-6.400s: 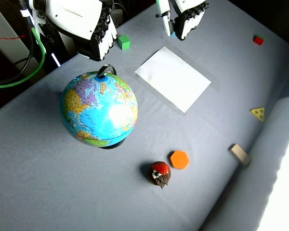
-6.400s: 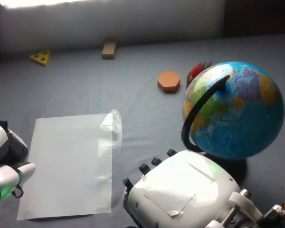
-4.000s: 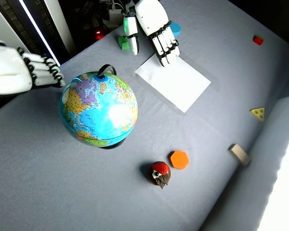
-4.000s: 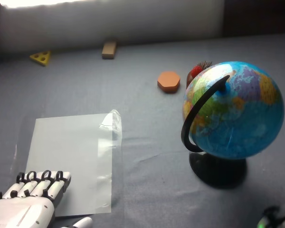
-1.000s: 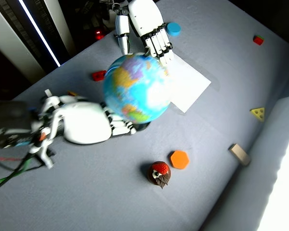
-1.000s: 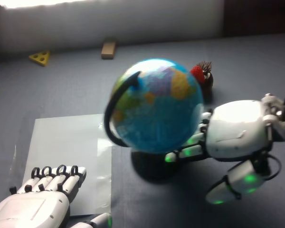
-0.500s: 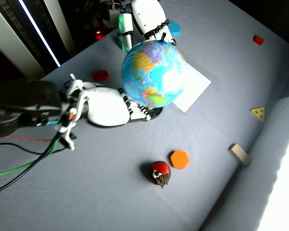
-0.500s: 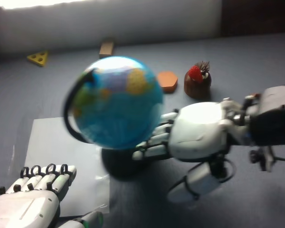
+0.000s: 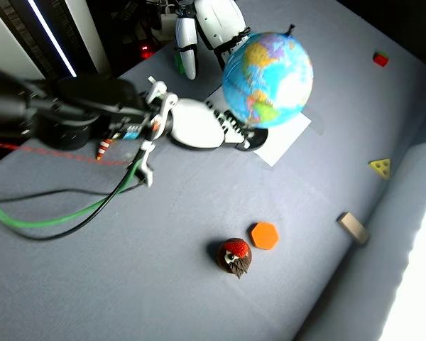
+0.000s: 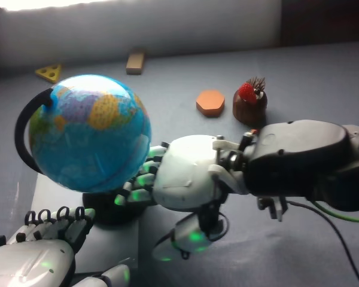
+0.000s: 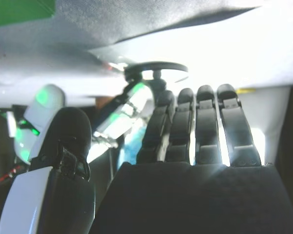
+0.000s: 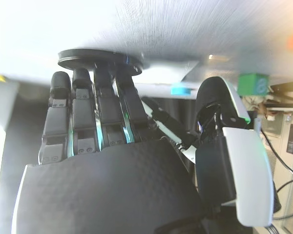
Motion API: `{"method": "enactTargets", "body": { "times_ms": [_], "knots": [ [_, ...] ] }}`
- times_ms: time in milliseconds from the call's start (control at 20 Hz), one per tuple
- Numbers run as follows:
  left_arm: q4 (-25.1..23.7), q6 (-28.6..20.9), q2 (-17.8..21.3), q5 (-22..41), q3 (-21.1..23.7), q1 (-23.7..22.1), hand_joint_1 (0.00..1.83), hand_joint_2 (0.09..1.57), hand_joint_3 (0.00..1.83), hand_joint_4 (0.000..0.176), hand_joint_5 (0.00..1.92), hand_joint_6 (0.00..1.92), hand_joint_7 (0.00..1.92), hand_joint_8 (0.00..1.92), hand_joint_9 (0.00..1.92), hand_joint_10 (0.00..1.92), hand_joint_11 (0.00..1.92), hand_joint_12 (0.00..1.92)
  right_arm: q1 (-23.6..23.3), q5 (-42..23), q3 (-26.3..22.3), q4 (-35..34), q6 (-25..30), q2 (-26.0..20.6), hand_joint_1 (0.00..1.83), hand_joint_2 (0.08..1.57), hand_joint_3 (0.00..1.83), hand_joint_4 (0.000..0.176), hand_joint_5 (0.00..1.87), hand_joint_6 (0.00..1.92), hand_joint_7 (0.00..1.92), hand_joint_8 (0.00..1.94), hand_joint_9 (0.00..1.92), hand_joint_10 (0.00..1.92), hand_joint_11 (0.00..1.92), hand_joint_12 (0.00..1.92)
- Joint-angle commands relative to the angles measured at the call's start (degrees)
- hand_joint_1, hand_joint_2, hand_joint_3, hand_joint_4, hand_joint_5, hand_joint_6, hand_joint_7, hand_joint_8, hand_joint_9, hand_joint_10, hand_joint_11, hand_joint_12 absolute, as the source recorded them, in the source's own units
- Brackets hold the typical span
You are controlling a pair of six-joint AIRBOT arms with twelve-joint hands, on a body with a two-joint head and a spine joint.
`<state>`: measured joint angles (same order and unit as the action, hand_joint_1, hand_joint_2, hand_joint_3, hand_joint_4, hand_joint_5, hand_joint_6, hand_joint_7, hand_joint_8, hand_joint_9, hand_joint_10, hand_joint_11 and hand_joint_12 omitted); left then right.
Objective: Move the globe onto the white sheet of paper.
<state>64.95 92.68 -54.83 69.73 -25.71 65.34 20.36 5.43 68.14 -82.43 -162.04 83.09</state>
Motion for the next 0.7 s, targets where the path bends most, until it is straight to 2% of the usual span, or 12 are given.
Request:
{"method": "enactTargets", "body": {
  "times_ms": [0,450,650],
  "knots": [
    [-3.1,-0.1,0.0,3.3,-0.2,-0.1,0.0,1.24,0.0,0.0,0.0,0.0,0.0,0.0,0.0,0.0,0.0,0.0,-1.1,-0.1,0.0,-0.7,0.3,0.8,0.0,1.19,0.0,0.0,0.14,0.0,0.15,0.0,0.15,0.0,0.0,0.32],
    [-1.3,0.0,0.5,1.6,-0.3,1.0,0.0,1.24,0.0,0.0,0.0,0.0,0.0,0.0,0.0,0.0,0.0,0.0,-1.5,-1.3,0.1,-0.7,0.3,2.0,0.0,1.19,0.0,0.0,0.13,0.0,0.14,0.0,0.15,0.0,0.0,0.32],
    [-0.9,-0.1,0.7,1.1,-0.1,0.9,0.0,1.24,0.0,0.0,0.0,0.0,0.0,0.0,0.0,0.0,0.0,0.0,-1.5,1.0,-2.1,-0.7,1.1,-1.6,0.0,1.19,0.0,0.0,0.13,0.0,0.15,0.0,0.15,0.0,0.0,0.35]
  ]
}}
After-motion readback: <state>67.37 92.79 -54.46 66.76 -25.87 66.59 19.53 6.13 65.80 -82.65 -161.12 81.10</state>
